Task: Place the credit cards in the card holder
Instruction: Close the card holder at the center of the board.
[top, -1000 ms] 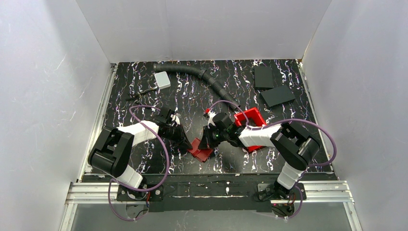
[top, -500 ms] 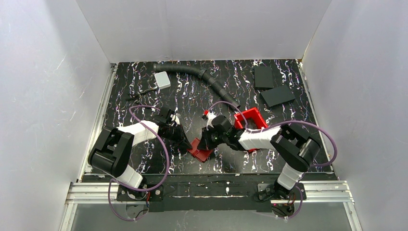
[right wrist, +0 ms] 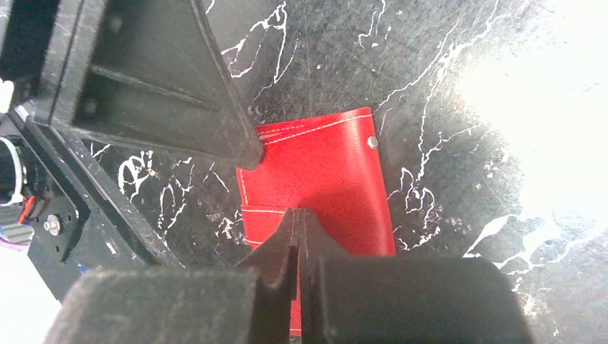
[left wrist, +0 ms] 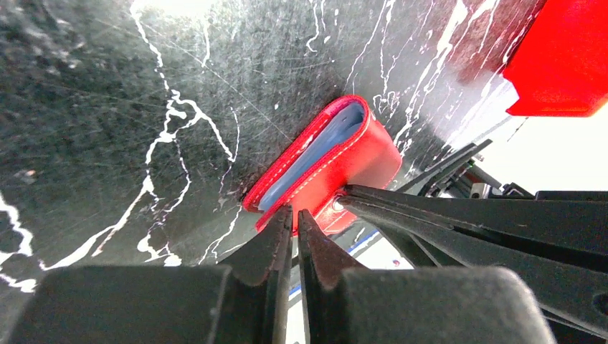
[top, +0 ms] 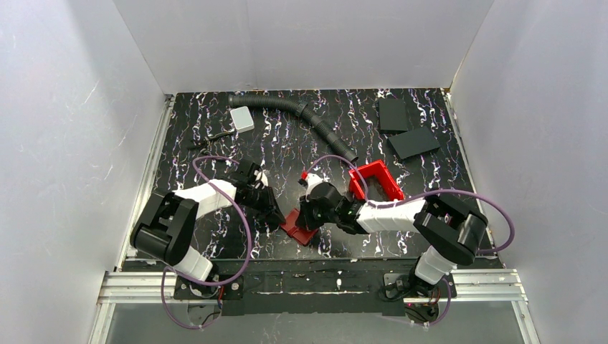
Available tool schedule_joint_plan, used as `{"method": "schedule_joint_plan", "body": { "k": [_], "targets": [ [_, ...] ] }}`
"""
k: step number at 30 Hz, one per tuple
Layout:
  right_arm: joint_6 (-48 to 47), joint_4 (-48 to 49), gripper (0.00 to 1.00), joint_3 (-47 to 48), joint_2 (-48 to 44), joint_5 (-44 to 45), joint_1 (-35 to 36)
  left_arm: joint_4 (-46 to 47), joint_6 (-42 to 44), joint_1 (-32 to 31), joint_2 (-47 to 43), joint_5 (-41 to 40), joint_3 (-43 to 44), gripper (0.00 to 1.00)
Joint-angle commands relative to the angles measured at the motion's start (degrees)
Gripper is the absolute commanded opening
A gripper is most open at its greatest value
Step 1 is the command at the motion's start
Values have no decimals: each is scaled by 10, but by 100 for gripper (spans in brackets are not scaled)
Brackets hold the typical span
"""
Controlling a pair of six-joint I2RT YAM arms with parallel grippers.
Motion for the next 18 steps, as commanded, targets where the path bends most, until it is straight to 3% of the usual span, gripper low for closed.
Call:
{"method": "schedule_joint_plan", "body": {
  "k": [1,5,7,12,18],
  "targets": [
    [-34,-213,1,8,20,29,9,-48,38,3,-61,-7,29,12],
    [14,-200,1,26,34,-18,7,-68,41,3,-159,3,42,27],
    [55,-174,1,10,29,-40,5,-46,12,-1,-179,31,36,30],
    [144,-91,1,-46,3,-39,5,57,-92,-34,-183,48,-26,17],
    [192,-105,1,-37,-15,-26,3,64,-129,-57,-205,-15,-70,7]
  ]
}}
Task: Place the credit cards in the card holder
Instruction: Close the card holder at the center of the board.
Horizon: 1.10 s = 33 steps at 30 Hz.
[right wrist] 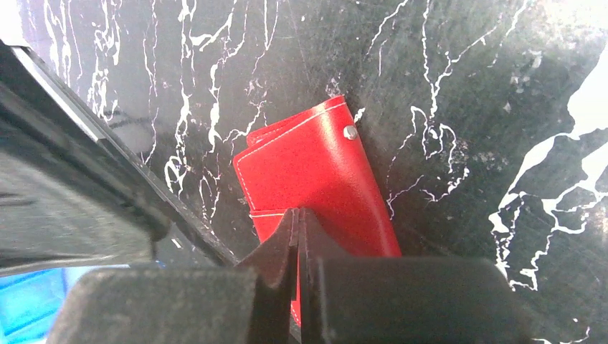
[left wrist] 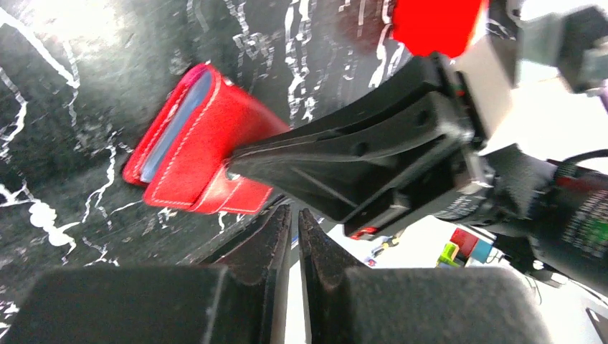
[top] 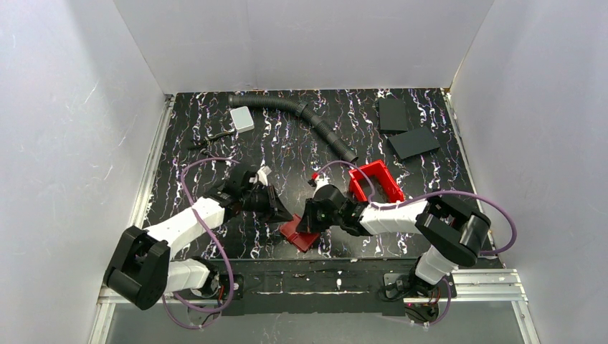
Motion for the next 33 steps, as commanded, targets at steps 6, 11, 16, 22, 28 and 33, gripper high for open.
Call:
{"method": "schedule_joint_plan", "body": {
  "k": [6,11,16,22,28,33],
  "targets": [
    [47,-71,1,-25,-2,0,3,13,-67,-47,-34,-64,-67,6],
    [46,-56,1,-27,0,-20,0,13,-81,-77,-14,-88,-84,5],
    [46,-66,7,-28,-11,-30,-6,14,-75,-83,25,-91,-92,5],
    [42,-77,18,-25,-13,-49,-14,23,-58,-84,74,-109,-96,3],
    [28,-95,35,-26,-37,-60,-23,21,-52,-84,78,-113,-108,3],
    [22,-89,36,-26,-43,-78,-24,16,-48,-84,84,-112,-104,2]
  ]
}}
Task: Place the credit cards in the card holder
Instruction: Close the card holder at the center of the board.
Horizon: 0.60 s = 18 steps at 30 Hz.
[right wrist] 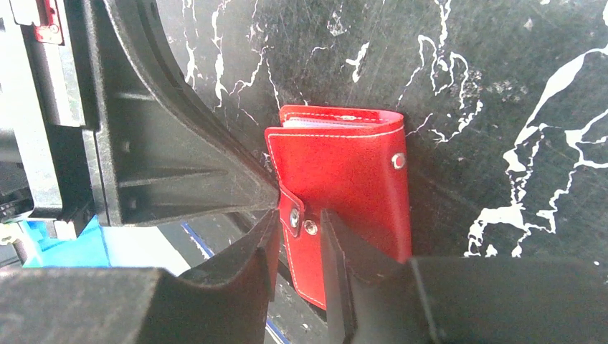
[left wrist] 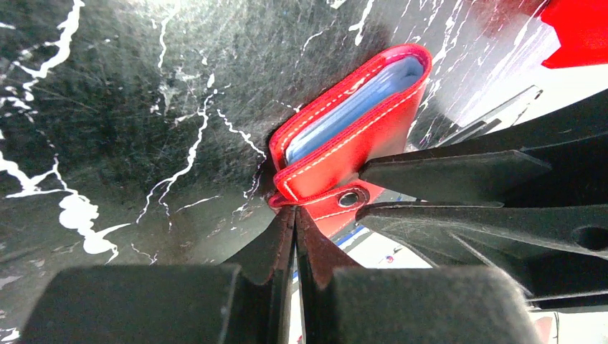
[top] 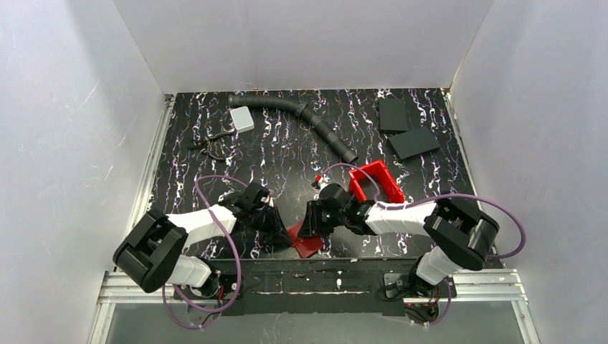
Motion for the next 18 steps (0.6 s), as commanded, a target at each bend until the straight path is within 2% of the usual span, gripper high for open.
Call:
{"method": "schedule_joint_plan", "body": {
  "k": [1,9,18],
  "targets": [
    [-18,-44,36,-16,-14,-11,-4,-33,19,-3,14,-40,-15,2],
    [-17,-17,18,-13,3,-35,-4,-37,26,-3,24,-34,2,2],
    [-26,-6,17,-2,6,-41,-4,-45,31,-3,25,-36,10,2]
  ]
}}
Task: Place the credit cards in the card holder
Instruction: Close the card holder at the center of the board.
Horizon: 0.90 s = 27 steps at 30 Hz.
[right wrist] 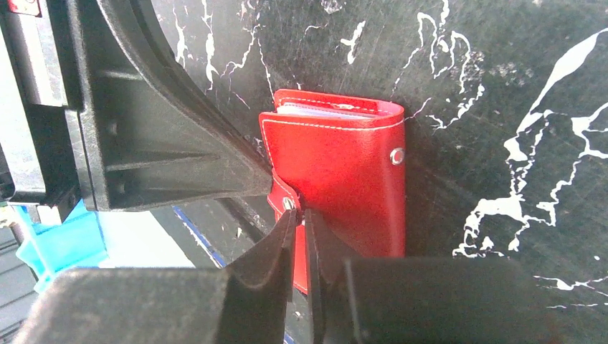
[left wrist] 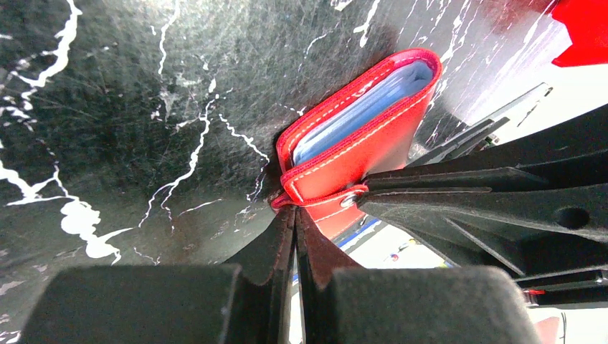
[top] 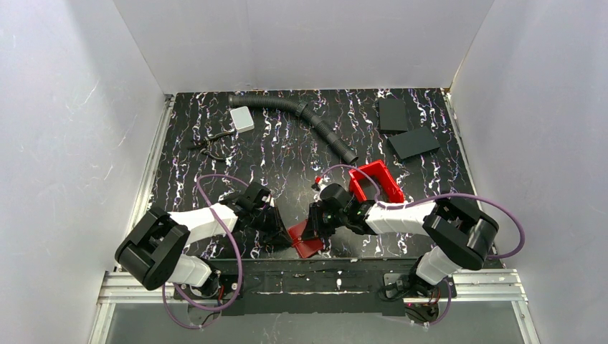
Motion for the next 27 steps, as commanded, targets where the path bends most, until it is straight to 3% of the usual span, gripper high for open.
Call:
{"method": "schedule_joint_plan", "body": {
  "k": [1,14,20,27],
  "targets": [
    [-9,6,17,1,4,-9,0,-37,20,-3,14,-38,2,2],
    [-15,22,16,24,26,-13,0,-37,23,-3,13,-38,0,2],
    [-23,14,1,31,22,-3,-1,-40,25,-3,12,-35,4,2],
    [-31,-10,1,29,-8,0,-1,-110,41,3,-36,-14,83,14]
  ]
}}
